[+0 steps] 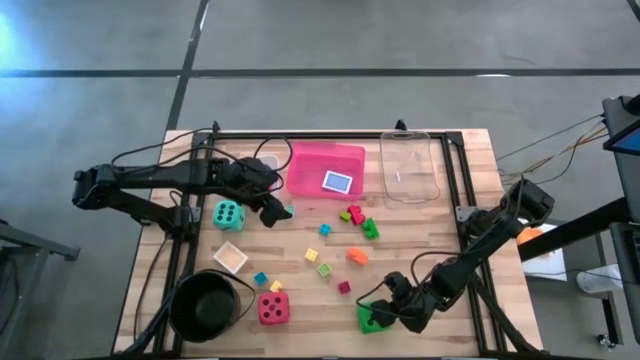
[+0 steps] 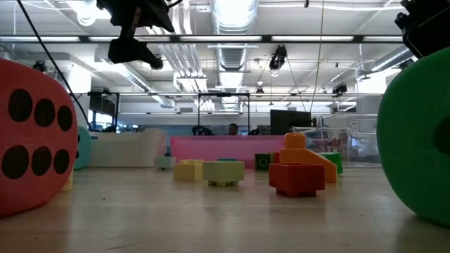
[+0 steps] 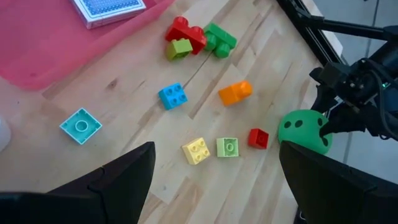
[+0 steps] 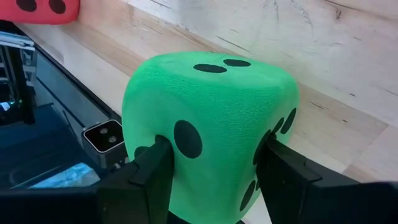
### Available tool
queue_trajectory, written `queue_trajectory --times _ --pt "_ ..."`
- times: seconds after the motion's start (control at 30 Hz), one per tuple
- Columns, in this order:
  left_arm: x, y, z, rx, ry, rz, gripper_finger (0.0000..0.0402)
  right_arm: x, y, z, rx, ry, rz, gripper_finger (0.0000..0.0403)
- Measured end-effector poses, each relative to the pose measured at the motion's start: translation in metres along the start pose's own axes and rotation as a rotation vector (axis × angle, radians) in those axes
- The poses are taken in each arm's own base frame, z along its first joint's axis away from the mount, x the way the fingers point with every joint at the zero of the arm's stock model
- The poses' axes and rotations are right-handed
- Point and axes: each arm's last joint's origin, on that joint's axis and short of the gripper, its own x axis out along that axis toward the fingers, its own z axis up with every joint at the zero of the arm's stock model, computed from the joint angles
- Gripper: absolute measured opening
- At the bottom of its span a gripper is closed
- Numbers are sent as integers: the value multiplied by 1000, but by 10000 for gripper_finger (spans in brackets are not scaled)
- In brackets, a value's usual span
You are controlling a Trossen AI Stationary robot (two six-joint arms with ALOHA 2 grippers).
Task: Pick & Place Toys
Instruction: Put the green dice into the transparent bin
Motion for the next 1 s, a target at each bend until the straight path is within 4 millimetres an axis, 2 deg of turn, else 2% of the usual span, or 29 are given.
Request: queue_trajectory --times 0.3,0.5,0.63,0.77,1.0 --pt "0 0 -1 4 6 -2 347 -20 5 4 -18 -24 46 156" --pt "0 -2 -2 13 15 -14 347 -50 15 9 -23 -62 127 144" --pt "1 -3 -3 24 16 -17 347 -72 14 17 -26 -114 135 130" --pt "0 -3 -3 25 16 -18 347 -100 13 29 -14 -229 172 119" --pt "0 -4 -3 27 14 -19 347 -144 10 65 -20 -412 201 115"
